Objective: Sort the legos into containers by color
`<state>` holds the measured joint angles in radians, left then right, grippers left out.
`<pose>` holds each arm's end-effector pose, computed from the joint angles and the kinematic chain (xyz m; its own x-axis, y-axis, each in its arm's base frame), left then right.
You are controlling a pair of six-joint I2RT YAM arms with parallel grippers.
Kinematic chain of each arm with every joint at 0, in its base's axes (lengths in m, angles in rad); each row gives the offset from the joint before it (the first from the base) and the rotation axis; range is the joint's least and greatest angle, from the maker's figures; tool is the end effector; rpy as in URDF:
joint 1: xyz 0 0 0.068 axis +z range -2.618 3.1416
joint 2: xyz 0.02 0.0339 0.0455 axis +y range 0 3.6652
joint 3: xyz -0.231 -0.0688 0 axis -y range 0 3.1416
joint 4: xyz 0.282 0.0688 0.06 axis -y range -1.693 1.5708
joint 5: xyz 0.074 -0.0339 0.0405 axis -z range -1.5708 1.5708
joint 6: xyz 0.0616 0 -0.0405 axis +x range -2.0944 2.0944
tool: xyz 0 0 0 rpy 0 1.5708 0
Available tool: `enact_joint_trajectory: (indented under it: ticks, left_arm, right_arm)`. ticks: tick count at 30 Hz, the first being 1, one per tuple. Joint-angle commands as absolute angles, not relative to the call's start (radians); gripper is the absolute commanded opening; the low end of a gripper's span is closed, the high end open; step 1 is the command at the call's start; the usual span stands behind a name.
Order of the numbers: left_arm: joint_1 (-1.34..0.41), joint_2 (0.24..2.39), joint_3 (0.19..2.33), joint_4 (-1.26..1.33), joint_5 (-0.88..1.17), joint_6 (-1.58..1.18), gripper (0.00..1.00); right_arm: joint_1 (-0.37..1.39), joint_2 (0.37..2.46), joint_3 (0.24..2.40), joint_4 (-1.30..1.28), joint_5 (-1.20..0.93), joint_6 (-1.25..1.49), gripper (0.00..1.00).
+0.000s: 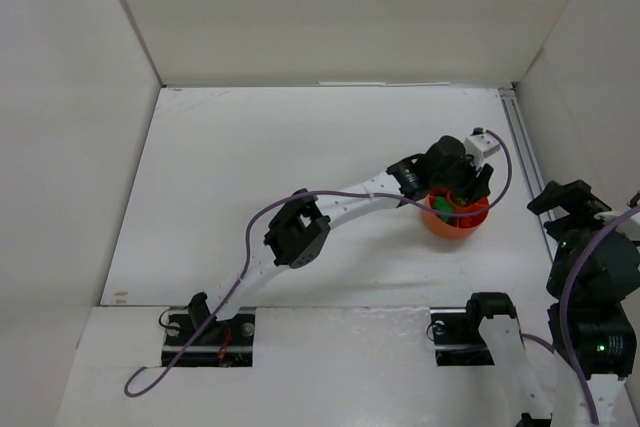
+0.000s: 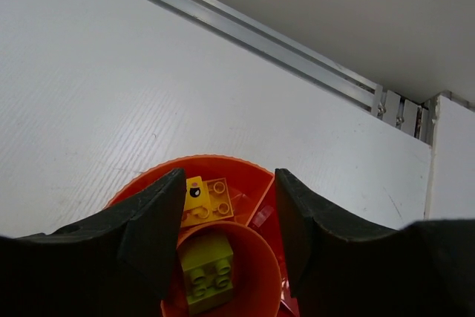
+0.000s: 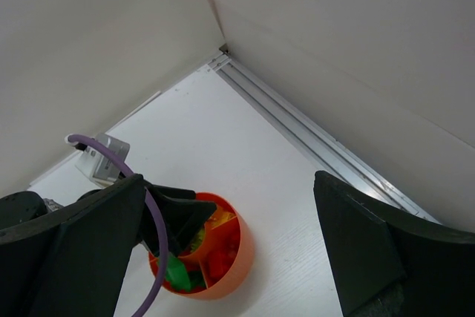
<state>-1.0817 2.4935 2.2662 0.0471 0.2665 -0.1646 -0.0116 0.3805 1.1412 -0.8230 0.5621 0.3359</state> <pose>0.2787 -0.5582 0.2239 -0.2426 0.1193 -0.9628 0.9464 0.2474 -0.2078 0.0939 -0.0339 0.4293 0.1198 0.2775 -0.9532 0.5320 0.7927 0.2977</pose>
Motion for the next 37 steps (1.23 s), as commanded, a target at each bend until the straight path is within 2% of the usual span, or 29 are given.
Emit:
enact_joint_trajectory:
  ticks: [1, 4, 5, 6, 7, 13, 17, 20, 24, 29, 32, 37]
  left_arm:
    - [-1.081, 2.439, 2.250, 0.071, 0.288, -0.153, 0.48]
    - [-1.081, 2.399, 2.241, 0.080, 0.288, -0.143, 0.57]
    - [-1.081, 2.387, 2.241, 0.080, 0.288, -0.143, 0.65]
    - [-1.081, 2.372, 2.229, 0.080, 0.288, -0.134, 0.75]
    - [-1.081, 2.332, 2.229, 0.080, 0.288, -0.124, 1.00]
    - [-0.996, 2.123, 2.047, 0.071, 0.169, -0.147, 1.00]
    - [-0.847, 1.959, 1.912, -0.014, 0.141, -0.259, 1.00]
    - [-0.695, 1.876, 1.806, -0.191, 0.016, -0.363, 1.00]
    - [-0.585, 1.769, 1.622, -0.311, -0.072, -0.472, 1.00]
    - [-0.438, 1.589, 1.359, -0.327, -0.135, -0.560, 1.00]
    - [-0.391, 1.469, 1.286, -0.327, -0.170, -0.569, 1.00]
    - [-0.391, 1.434, 1.295, -0.327, -0.192, -0.558, 1.00]
  right_arm:
    - [-0.002, 0.373, 1.140, -0.795, 0.577, 0.324, 1.00]
    - [-0.002, 0.373, 1.140, -0.785, 0.577, 0.324, 1.00]
    - [-0.002, 0.385, 1.140, -0.785, 0.577, 0.315, 1.00]
    - [-0.002, 0.400, 1.140, -0.785, 0.577, 0.314, 1.00]
    - [-0.002, 0.409, 1.140, -0.785, 0.577, 0.314, 1.00]
    - [-0.002, 0.494, 1.127, -0.775, 0.526, 0.305, 1.00]
    - [-0.002, 0.554, 1.106, -0.755, 0.526, 0.327, 1.00]
    - [-0.002, 0.592, 1.068, -0.717, 0.538, 0.340, 1.00]
    - [-0.002, 0.638, 1.016, -0.675, 0.525, 0.385, 1.00]
    - [-0.002, 0.721, 0.969, -0.641, 0.495, 0.385, 1.00]
    - [-0.002, 0.848, 0.969, -0.632, 0.473, 0.371, 1.00]
    - [-0.002, 0.885, 0.979, -0.583, 0.472, 0.353, 1.00]
